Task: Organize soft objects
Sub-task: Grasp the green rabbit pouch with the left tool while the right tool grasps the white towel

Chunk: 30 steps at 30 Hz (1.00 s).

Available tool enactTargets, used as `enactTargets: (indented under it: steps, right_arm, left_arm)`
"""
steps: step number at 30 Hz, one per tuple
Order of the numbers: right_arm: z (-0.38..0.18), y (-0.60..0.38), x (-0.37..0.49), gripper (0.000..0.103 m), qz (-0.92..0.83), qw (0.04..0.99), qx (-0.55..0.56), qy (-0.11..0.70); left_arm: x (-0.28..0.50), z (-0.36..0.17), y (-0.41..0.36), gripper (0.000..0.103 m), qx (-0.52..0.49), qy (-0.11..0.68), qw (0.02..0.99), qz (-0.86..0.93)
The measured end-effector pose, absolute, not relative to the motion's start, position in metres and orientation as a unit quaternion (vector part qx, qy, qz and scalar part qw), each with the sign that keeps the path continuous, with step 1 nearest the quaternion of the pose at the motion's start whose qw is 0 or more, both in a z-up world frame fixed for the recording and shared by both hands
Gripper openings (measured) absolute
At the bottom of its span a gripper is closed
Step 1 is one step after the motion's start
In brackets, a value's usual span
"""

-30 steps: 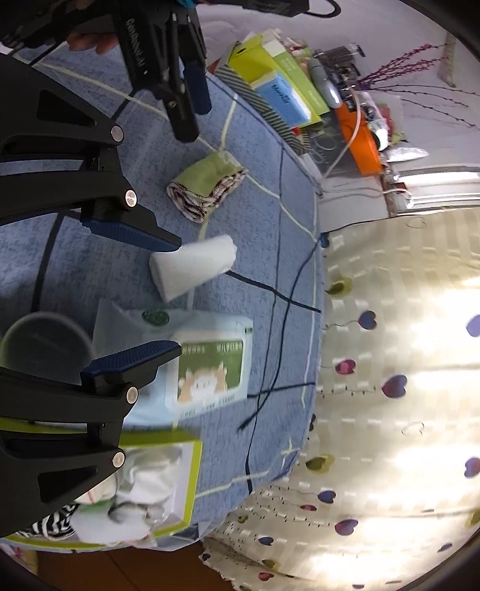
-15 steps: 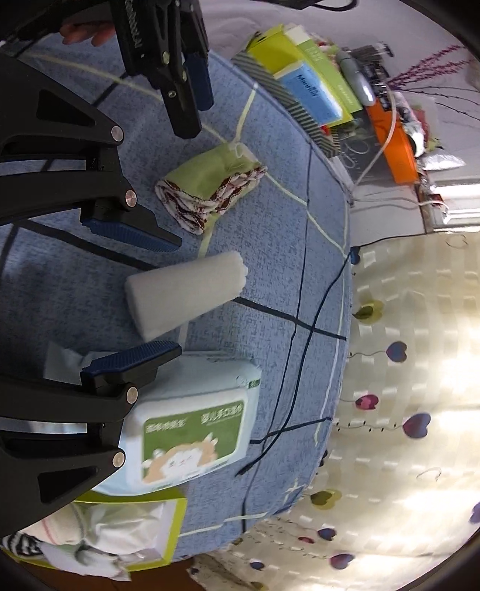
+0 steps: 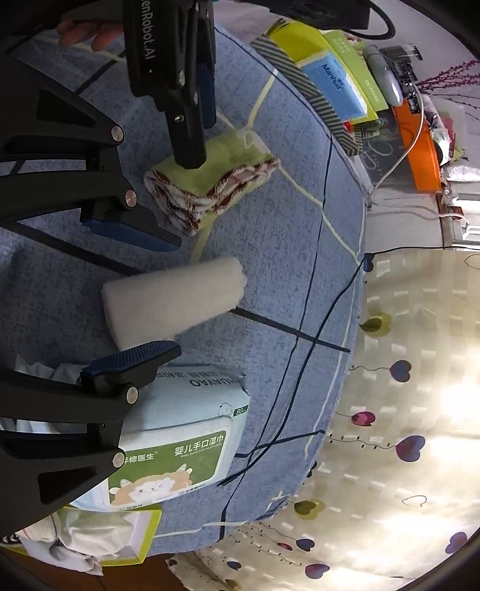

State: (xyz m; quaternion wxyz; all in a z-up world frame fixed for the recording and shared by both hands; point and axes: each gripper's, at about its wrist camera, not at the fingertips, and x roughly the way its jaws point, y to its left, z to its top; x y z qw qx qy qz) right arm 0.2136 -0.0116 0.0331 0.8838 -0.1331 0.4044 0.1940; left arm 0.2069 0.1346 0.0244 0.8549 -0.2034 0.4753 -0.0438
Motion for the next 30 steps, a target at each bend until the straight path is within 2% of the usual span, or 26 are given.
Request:
enactTargets:
  steps: [14, 16, 18, 21, 24, 30]
  right_arm:
    - [0.023, 0.003, 0.218, 0.051, 0.202, 0.872, -0.155, 0.417]
    - [0.021, 0.005, 0.220, 0.051, 0.203, 0.871, -0.157, 0.420]
    - [0.018, 0.007, 0.222, 0.051, 0.199, 0.869, -0.159, 0.424]
    - [0.014, 0.008, 0.226, 0.051, 0.191, 0.868, -0.166, 0.427]
    - [0.012, 0.009, 0.229, 0.051, 0.183, 0.867, -0.166, 0.432]
    - [0.010, 0.009, 0.232, 0.051, 0.174, 0.868, -0.165, 0.435]
  left_arm:
    - [0.226, 0.018, 0.133, 0.065, -0.231, 0.484, 0.843, -0.041]
    - [0.228, 0.018, 0.135, 0.058, -0.234, 0.483, 0.843, -0.030]
    - [0.230, 0.018, 0.138, 0.045, -0.232, 0.483, 0.844, -0.023]
    - [0.228, 0.019, 0.141, 0.032, -0.228, 0.475, 0.850, -0.017]
    - [0.225, 0.022, 0.146, 0.024, -0.228, 0.463, 0.856, -0.012]
    - [0.218, 0.026, 0.153, 0.020, -0.214, 0.459, 0.862, -0.013]
